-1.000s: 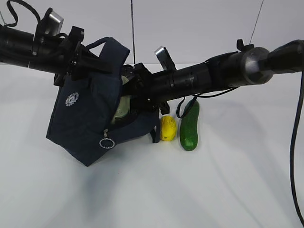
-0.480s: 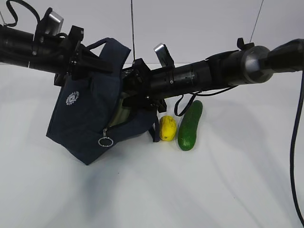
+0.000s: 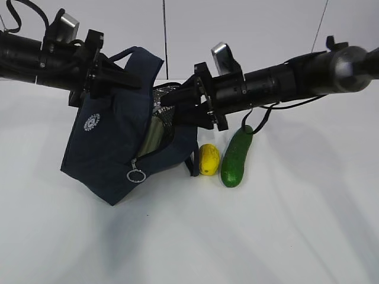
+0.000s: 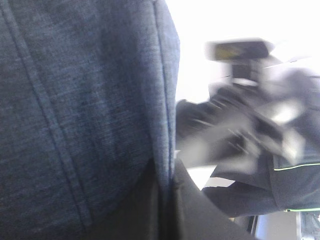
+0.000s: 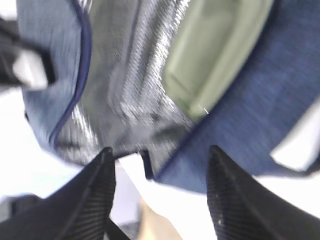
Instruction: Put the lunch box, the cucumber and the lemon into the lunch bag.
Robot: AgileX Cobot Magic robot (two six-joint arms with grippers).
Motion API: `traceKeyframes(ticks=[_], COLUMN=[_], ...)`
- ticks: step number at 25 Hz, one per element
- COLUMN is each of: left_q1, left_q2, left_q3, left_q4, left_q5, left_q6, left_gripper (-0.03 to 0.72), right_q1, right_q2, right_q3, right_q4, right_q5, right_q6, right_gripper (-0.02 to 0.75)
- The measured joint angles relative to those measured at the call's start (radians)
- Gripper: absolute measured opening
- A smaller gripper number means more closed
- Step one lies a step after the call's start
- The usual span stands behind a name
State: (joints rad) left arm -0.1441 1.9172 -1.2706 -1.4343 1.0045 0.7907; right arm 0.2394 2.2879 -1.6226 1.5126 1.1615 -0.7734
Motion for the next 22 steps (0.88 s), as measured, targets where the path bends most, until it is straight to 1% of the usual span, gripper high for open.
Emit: traceKeyframes(ticks=[3,8,12,15,18,21,22], left_q1=[0.008,0.018,0.031,0.051,0.092,0.137,0.147], left_q2=[0.000,0.000,0.000,0.000,0.000,0.000,0.000], left_q3=[0.000,0.000,0.000,0.000,0.000,-0.002,-0.002], left_q4=[0.000,0.007,0.046,0.060,0.070,0.094,0.108], left_q5=[0.008,0.016,0.027,0.058,0.102,0.142,0.153], left_q6=[0.000,0.000,-0.006,-0.008,-0.012,-0.021,-0.023], left_gripper=[-0.006,-0.006,-0.006,-0.006,-0.006,-0.007,-0.006], right_q1=[-0.027,-0.030,-0.030,-0.030,-0.019,0.005,0.014], right_q2=[-0.049,-0.149,-0.232,-0.291,-0.329,-0.336,-0.336], right_q3=[0.000,0.000,0.000,0.000,0.000,0.000,0.000], right_q4=[-0.109,-0.329,-0.507,-0.703,-0.908,-1.091,-1.137], right_q5=[0.002,0.011,-0.001,-0.013,-0.017,-0.017,-0.021], right_q6=[0.033,0.113,0.215,0.326,0.455,0.602,0.649], right_gripper=[0.440,0.440,0.440,0.440,0.440,0.440,0.440])
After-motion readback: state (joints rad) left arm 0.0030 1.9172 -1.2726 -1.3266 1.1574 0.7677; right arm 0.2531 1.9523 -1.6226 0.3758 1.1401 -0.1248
